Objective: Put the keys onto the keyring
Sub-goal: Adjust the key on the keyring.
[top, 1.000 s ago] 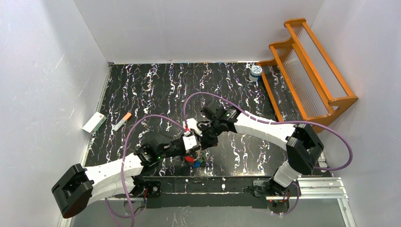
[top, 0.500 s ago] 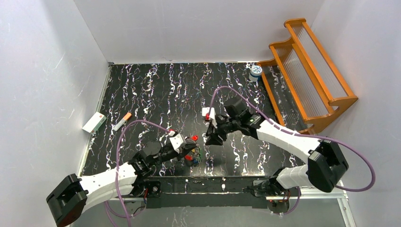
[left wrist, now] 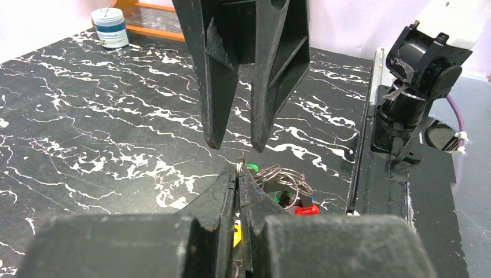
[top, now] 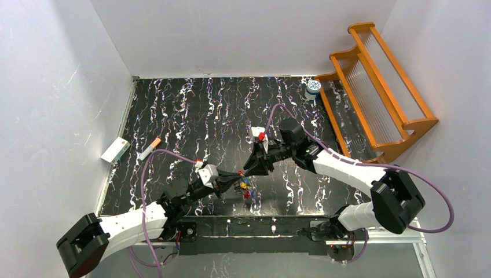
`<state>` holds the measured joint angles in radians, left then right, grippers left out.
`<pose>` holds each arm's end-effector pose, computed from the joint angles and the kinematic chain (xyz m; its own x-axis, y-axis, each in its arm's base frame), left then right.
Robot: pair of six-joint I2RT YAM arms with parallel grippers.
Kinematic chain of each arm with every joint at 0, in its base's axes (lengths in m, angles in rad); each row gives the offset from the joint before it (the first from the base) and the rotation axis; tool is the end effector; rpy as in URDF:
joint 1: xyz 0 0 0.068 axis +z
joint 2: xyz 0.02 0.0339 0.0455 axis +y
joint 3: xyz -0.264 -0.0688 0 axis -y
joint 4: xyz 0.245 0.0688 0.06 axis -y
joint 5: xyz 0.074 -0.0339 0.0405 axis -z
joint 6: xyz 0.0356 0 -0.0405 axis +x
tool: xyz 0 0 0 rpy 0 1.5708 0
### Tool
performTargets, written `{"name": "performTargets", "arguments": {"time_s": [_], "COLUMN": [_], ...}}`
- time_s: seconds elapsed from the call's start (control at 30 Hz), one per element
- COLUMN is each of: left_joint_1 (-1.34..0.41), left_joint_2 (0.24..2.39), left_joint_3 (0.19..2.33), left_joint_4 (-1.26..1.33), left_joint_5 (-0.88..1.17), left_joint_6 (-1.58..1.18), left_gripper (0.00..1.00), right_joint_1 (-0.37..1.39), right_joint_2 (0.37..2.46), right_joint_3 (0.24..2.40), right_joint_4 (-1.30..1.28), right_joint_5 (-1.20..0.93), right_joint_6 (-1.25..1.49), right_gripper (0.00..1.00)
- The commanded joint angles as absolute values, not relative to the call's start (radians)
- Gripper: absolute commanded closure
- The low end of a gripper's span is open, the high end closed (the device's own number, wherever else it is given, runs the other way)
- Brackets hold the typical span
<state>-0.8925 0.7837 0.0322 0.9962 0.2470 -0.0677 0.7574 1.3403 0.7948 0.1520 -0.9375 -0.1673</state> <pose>0.0925 -0.1287 0.2027 0.0905 -0.2169 -0.9720 0.9121 0.4100 -0.0065 0.1896 0.2188 0.2582 -0.1169 -0.2462 -0.9621 -0.9807 -0.1242 0.1510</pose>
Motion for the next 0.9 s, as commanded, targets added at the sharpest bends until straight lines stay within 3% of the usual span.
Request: {"name": "performTargets", "arguments": {"time_s": [0.0, 0.33, 0.77, 0.87], "left_joint_1": [-0.896, -0.895, -0.896, -0.896], "left_joint_2": [0.772, 0.764, 0.768, 0.772], "left_joint_3": [0.029, 0.028, 0.031, 0.034], "left_joint_4": [1.078, 1.079, 1.078, 1.078], "left_joint_5": [0.257, 0.251, 0.23, 0.233], "left_joint_6": [-0.083, -0.098, -0.094, -0.094], "left_gripper": [1.0, 1.0, 1.0, 1.0], "right_joint_1": [0.756, 0.756, 0.756, 0.756], "right_joint_2": [1.371, 1.421, 1.425, 1.425], "right_joint_3": [0.804, 0.787, 0.763, 0.762], "right_joint_4": [0.268, 0.321, 0.304, 0.303], "right_joint_5": [-1.008, -1.046, -1.033, -1.031], "right_joint_6": [-0.114, -0.089, -0.119, -0.123], "right_gripper": [0.61, 0.68, 0.62, 0.71]}}
